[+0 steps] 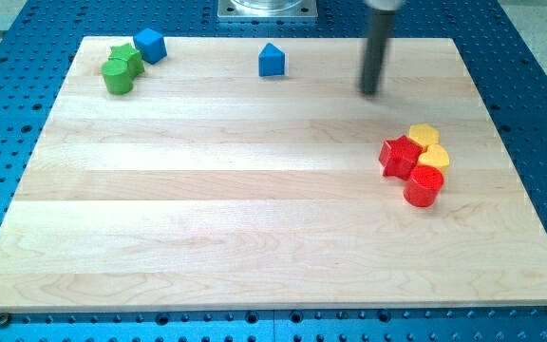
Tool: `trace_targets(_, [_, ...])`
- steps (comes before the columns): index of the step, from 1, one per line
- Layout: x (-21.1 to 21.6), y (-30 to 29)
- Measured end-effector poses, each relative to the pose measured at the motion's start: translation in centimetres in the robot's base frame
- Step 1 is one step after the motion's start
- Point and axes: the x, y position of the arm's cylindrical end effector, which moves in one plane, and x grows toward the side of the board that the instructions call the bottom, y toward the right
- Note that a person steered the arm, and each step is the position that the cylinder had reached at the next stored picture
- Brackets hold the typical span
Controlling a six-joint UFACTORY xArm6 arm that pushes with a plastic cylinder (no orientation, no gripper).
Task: Separate the red star from the yellow blocks
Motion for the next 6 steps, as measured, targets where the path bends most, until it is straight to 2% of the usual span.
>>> trace_targets(1, [11.2,5.6])
trace_targets(2, [15.7,-1.4])
trace_targets(3, [13.0,-7.4])
trace_targets(5, [17.3,-14.3])
trace_targets(6, [10.2,-17.4])
